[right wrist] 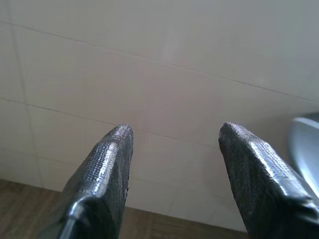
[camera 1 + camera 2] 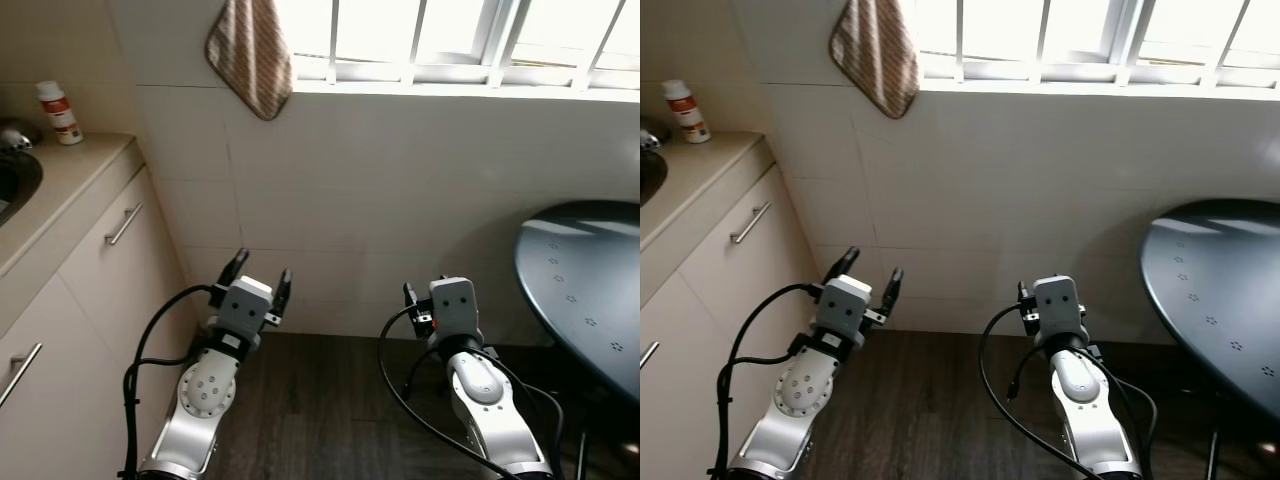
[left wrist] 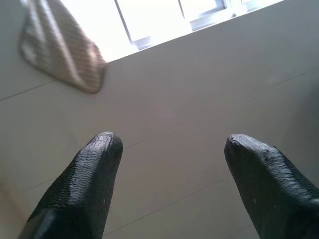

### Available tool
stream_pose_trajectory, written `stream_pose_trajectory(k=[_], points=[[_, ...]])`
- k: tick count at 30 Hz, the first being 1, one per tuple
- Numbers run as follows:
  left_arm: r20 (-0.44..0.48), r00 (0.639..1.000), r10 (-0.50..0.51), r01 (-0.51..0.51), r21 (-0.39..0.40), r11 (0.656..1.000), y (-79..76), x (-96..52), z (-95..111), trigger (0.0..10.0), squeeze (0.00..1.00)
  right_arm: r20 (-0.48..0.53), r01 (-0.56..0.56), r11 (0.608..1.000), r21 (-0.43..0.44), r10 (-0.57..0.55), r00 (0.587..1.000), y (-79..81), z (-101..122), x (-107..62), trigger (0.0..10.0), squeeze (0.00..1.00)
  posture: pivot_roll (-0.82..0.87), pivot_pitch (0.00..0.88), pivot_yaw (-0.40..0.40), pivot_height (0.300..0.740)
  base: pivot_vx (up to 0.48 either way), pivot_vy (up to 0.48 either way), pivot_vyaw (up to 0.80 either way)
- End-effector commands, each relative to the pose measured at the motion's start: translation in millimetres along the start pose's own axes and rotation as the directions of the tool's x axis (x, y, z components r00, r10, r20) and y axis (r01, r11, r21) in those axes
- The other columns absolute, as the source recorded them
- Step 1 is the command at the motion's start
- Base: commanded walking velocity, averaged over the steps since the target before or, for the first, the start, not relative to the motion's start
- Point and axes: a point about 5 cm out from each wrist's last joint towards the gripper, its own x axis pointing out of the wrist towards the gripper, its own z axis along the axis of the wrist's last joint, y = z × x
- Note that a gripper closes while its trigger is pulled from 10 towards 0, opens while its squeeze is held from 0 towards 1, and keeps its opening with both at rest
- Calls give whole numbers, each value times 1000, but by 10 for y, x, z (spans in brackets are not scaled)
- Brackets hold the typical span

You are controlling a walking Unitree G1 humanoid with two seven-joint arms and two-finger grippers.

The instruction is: Kitchen organization

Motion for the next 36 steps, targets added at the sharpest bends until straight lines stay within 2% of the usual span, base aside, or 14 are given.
stream_pose_trajectory(k=[1, 5, 15, 36], points=[[2, 1000, -9, 9, -5, 1000, -10, 1, 11, 10000, 0, -20, 13, 1000, 12, -13, 1000, -33, -32, -3, 10000, 0, 10, 0, -17, 740, 0, 0, 0], [1, 1000, -7, 7, -7, 1000, -6, 0, 10, 10000, 0, -22, 13, 1000, 14, -13, 1000, -35, -33, -1, 10000, 0, 11, 0, -18, 740, -60, 0, 0], [2, 1000, -5, 5, -12, 1000, -2, 2, 18, 10000, 0, -24, 15, 1000, 19, -15, 1000, -41, -34, 4, 10000, 0, 11, 0, -19, 740, -413, 0, 0], [9, 1000, 12, -12, -18, 1000, 20, 0, 34, 10000, 0, -27, 16, 1000, 23, -15, 1000, -47, -29, 11, 10000, 0, 9, 0, -21, 740, 0, 0, 0]])
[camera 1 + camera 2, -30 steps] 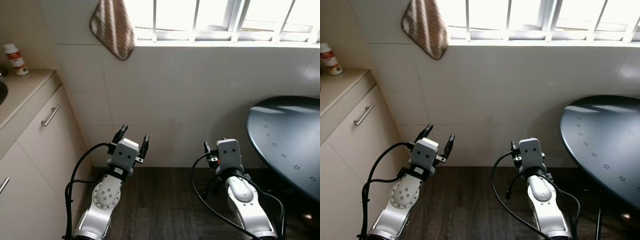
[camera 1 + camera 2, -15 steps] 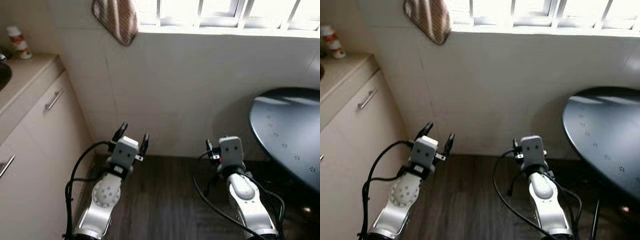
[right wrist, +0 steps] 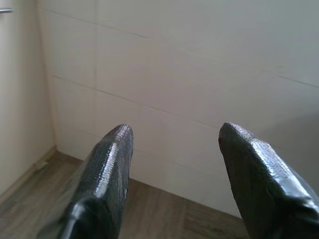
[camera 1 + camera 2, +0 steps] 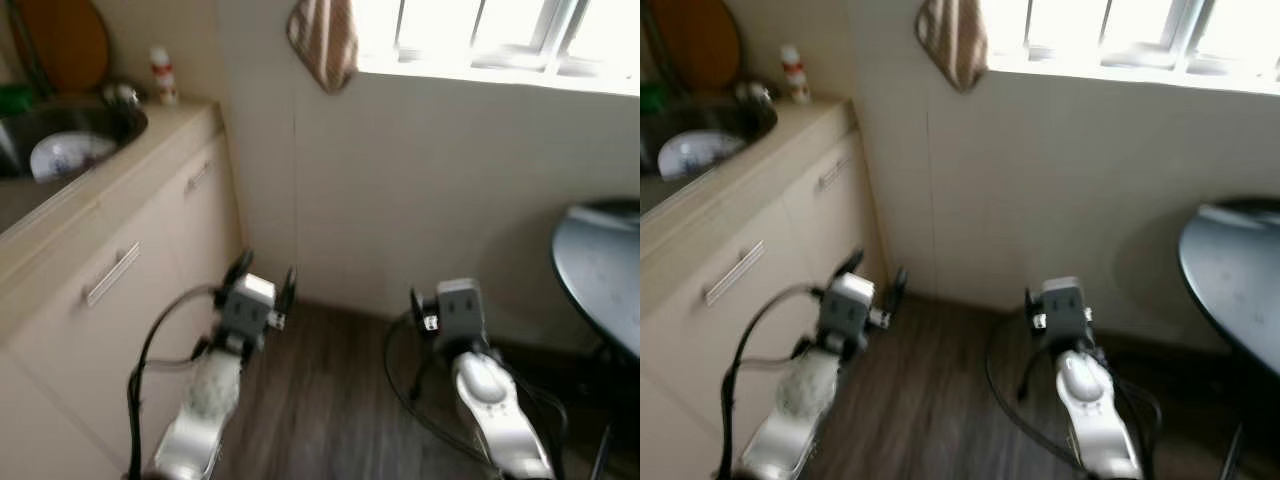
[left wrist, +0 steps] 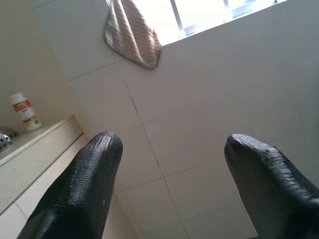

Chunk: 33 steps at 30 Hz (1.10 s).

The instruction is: Kitchen organization

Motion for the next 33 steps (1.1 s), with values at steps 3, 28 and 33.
stream_pose_trajectory(k=[3, 28, 33], points=[[7, 1000, -14, 14, -11, 1000, -39, 18, 27, 10000, 0, -8, 8, 1000, 10, -8, 1000, -25, -14, -9, 10000, 0, 10, 0, -21, 740, 0, 0, 0], [-51, 996, -72, 71, -18, 997, -50, 7, -41, 10000, 0, -34, 11, 999, -30, -12, 999, -43, -33, -56, 10000, 0, 17, 0, -18, 740, 0, 38, 0], [-55, 995, -79, 79, -12, 997, -44, 8, -39, 10000, 0, -40, 12, 1000, -27, -13, 999, -32, -29, -52, 10000, 0, 18, 0, -17, 740, 0, 0, 0]])
